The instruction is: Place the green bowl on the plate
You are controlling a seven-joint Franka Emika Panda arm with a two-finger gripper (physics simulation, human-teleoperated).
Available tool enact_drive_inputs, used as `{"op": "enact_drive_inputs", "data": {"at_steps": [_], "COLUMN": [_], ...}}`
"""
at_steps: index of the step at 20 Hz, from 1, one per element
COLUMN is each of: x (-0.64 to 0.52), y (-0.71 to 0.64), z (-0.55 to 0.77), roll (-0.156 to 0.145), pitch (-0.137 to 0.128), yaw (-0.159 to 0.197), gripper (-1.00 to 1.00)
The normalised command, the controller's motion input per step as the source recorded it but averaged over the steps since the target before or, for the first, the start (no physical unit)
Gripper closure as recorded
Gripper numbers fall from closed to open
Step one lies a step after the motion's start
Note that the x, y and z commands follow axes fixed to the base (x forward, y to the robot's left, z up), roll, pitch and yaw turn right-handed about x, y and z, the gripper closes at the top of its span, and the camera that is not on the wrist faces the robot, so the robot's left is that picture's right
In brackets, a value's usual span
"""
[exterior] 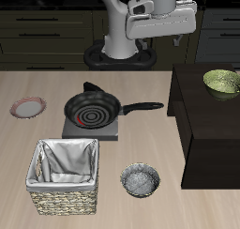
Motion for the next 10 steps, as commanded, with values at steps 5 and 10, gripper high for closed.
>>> {"op": "enact_drive_inputs", "data": {"at_steps": [5, 10], "x": [0.28, 0.23], "y": [0.16, 0.30], "z": [0.04, 0.05], "roll": [-0.026, -0.010], "pitch": [0.011, 0.001], "yaw": [0.002, -0.006], "gripper": [-1.00, -1.00]}}
